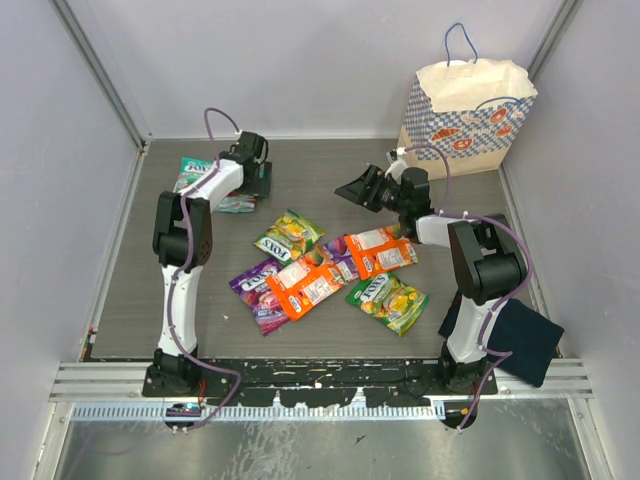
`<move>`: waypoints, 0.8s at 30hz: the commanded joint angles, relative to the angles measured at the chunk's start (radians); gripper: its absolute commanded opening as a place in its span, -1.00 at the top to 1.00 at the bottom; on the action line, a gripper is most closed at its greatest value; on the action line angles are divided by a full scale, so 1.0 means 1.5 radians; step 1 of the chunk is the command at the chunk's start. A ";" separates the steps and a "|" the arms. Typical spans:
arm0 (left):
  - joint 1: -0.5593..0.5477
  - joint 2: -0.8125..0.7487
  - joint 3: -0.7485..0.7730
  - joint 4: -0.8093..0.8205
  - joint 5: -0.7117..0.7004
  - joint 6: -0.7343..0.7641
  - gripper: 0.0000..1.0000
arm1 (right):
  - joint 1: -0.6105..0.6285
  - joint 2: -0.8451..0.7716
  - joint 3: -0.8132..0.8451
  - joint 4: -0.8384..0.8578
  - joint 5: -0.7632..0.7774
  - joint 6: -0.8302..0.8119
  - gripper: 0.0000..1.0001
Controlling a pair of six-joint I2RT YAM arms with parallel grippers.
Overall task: Take the snacks out of the paper bag
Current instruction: Move the snack to the center of the board.
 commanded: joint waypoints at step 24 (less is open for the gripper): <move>0.117 0.046 0.137 -0.064 0.005 -0.056 -0.96 | 0.008 -0.043 0.006 0.000 0.002 -0.013 -0.64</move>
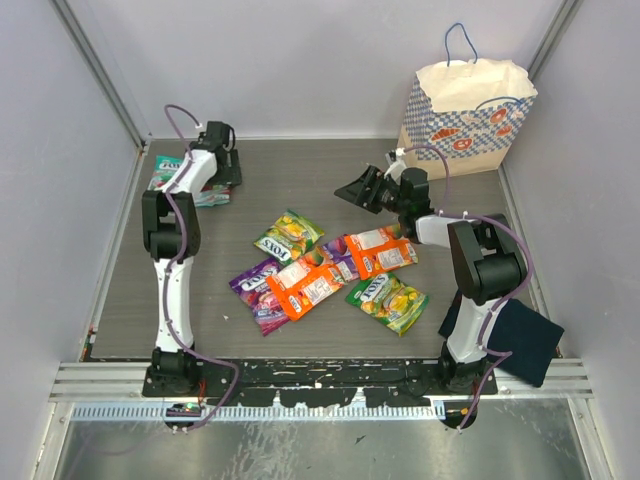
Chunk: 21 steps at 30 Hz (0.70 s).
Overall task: Take the snacks out of the paper bag
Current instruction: Move the snack to the center of the board, then pick up the snack from the center of the board.
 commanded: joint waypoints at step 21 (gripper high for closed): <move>-0.119 -0.442 -0.431 0.217 0.168 0.035 -0.96 | 0.229 -0.219 -0.023 -0.296 0.286 -0.179 -0.42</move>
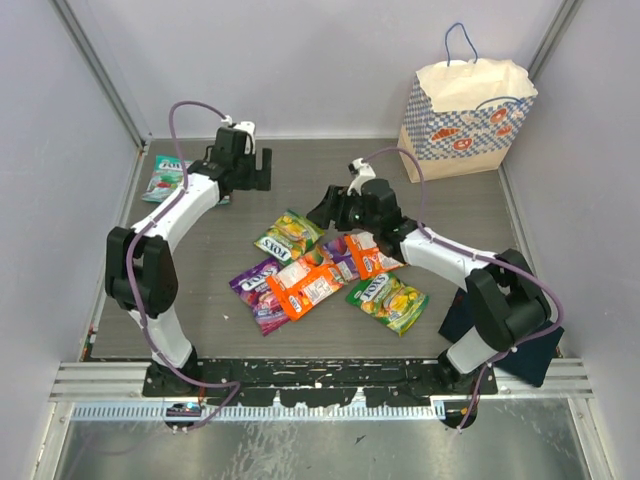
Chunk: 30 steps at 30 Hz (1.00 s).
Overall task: Take the snacks out of the paper bag
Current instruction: Pick up the snack from the center of the board.
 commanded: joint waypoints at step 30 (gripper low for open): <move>0.016 -0.242 -0.292 0.086 0.042 -0.065 -0.96 | 0.042 -0.027 -0.204 0.027 -0.130 -0.080 -0.28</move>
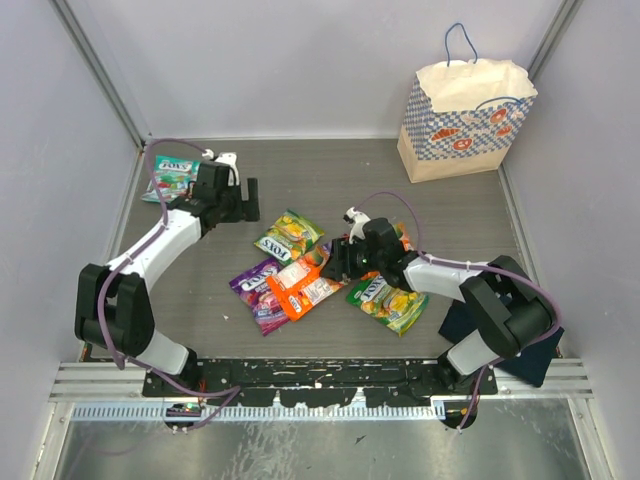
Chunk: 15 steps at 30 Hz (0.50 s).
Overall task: Take the snacks out of the paper bag
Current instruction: Pick up the snack from the center of the board.
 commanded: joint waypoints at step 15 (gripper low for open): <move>0.004 -0.076 0.000 0.025 -0.048 0.006 -0.96 | -0.017 -0.039 0.104 -0.032 -0.100 -0.037 0.99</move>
